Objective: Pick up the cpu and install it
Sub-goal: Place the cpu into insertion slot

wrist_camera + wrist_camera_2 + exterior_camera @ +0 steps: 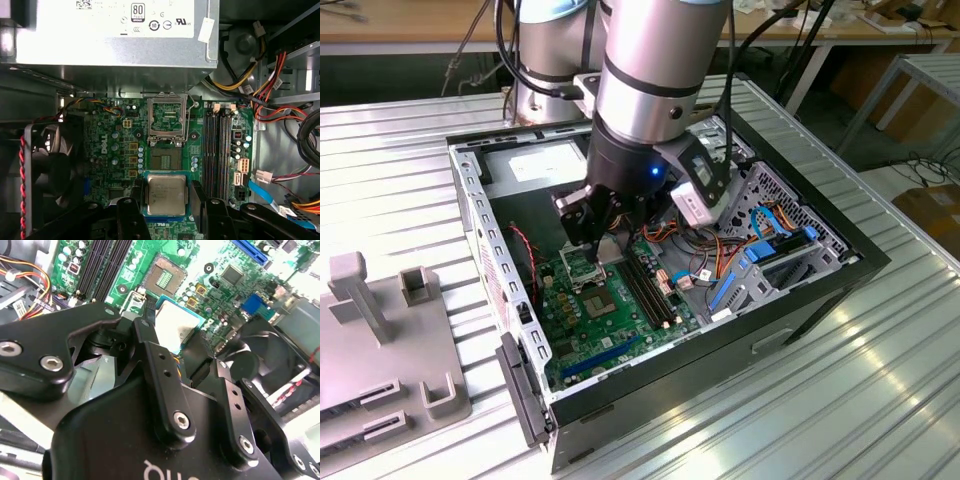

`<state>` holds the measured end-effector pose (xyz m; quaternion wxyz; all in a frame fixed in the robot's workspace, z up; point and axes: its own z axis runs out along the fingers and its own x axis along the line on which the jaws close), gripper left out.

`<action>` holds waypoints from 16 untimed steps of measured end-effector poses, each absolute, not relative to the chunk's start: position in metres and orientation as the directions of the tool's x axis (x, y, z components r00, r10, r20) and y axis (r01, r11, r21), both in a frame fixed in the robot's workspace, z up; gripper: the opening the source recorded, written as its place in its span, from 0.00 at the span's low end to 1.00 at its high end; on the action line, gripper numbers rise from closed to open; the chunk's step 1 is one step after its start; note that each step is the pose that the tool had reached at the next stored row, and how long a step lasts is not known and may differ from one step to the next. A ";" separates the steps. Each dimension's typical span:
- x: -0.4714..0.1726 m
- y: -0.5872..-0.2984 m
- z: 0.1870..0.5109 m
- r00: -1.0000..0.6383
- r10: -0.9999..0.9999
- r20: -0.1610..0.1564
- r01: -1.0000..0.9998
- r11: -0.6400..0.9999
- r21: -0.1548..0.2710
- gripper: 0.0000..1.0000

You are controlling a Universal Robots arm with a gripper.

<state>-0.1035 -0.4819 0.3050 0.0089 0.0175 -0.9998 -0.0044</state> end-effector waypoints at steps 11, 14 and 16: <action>-0.100 -0.481 0.280 -0.999 -0.035 0.018 -0.035 0.999 0.009 0.47; -0.099 -0.481 0.274 -0.999 -0.033 0.018 -0.033 0.999 0.009 0.47; -0.099 -0.481 0.271 -0.999 -0.028 0.018 -0.027 1.000 0.009 0.47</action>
